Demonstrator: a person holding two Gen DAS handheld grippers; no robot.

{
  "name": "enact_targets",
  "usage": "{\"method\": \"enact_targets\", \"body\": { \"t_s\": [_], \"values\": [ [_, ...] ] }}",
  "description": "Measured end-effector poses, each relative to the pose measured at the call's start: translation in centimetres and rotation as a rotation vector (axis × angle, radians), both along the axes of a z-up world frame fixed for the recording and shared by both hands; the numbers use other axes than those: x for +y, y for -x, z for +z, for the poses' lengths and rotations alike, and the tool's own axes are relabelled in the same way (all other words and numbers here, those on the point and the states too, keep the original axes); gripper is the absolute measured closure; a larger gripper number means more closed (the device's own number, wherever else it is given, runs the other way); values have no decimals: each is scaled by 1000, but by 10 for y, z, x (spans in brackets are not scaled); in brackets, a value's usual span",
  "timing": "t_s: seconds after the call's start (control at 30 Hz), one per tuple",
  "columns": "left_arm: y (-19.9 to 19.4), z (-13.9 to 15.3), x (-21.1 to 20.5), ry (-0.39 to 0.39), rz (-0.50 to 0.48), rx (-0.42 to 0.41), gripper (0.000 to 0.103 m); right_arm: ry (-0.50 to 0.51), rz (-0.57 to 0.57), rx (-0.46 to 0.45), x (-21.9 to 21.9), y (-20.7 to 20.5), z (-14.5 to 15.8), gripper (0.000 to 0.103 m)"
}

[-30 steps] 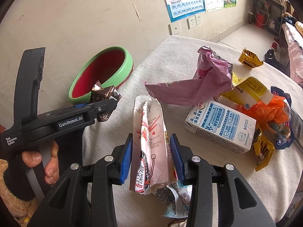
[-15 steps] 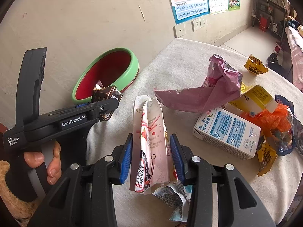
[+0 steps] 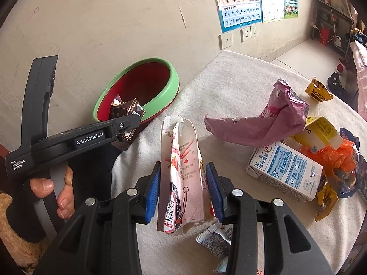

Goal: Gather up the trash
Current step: 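Carry both items to the red bin and open both tools to drop them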

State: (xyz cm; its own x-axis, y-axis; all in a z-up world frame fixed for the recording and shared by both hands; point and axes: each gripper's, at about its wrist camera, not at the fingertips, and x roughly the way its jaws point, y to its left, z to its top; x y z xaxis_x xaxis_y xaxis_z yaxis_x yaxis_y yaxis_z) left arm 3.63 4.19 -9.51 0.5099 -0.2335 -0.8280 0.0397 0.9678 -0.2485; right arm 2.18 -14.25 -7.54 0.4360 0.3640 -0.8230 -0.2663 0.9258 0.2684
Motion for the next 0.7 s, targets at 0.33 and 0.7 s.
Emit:
{"method": "enact_targets", "body": {
  "t_s": [0.33,0.7],
  "values": [
    [-2,3,14,1,32,-18,58,14,21,-24,16,-10,9,65],
    [-9,5,44,4,92,-25,58,28,67,-22,38,-20,7,65]
  ]
}}
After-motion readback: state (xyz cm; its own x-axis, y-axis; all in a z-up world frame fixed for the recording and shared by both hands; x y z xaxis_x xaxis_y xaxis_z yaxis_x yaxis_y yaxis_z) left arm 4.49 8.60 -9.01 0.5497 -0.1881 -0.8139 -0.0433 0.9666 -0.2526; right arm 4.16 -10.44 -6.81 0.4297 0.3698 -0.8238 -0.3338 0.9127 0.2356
